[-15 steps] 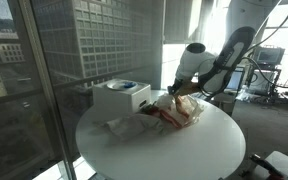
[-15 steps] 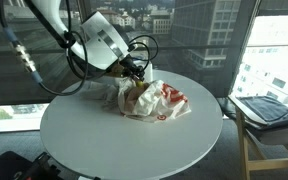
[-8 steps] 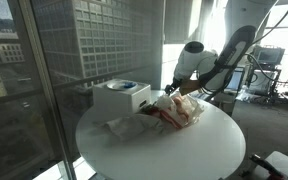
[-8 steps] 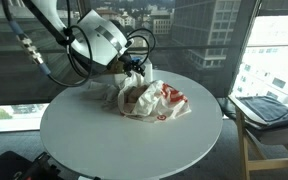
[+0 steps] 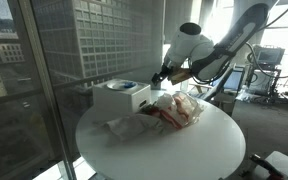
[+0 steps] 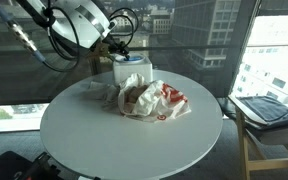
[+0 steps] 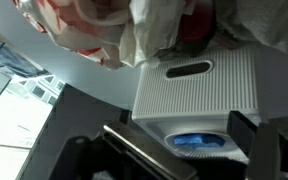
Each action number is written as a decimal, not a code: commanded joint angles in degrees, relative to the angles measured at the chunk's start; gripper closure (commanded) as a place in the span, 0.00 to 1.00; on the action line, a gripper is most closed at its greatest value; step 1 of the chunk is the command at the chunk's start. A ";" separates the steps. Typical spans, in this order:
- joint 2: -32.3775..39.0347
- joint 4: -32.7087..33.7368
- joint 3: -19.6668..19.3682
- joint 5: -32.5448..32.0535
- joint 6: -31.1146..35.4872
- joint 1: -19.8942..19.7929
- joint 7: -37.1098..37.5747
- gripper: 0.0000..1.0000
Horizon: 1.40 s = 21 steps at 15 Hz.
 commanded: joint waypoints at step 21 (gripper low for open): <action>21.79 4.29 22.11 19.91 14.15 -19.15 -9.11 0.00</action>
